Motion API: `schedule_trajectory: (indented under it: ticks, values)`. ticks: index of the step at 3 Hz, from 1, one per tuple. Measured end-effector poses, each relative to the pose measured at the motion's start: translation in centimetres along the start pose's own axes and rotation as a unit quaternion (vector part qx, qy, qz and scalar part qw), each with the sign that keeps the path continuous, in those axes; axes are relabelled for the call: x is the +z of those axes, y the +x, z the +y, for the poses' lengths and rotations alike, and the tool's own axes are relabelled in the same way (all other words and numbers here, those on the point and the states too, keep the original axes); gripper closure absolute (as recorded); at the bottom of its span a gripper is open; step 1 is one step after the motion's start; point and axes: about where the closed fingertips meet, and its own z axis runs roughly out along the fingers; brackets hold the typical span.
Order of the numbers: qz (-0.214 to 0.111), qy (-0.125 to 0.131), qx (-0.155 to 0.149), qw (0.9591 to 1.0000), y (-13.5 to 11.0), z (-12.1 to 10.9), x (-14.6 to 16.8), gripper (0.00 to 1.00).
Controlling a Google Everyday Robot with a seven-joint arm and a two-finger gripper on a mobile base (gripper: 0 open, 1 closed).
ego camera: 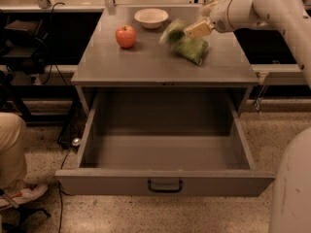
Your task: Pick green jalapeno chip bag from top drawer and place on counter
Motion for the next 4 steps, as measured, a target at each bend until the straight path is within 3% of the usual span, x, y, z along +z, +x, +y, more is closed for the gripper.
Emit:
schedule_trajectory:
  ticks: [1,2,3,4]
  values:
    - [0.000,0.002,0.008,1.0000,0.6,-0.6,-0.3,0.00]
    - [-0.003,0.018,0.024,0.9995,1.6,-1.8,-2.7,0.00]
    - [-0.009,0.058,0.051,0.9970,3.6,-3.9,-7.6,0.00]
    - [-0.008,0.112,0.086,0.9899,6.5,-6.1,-14.0,0.00]
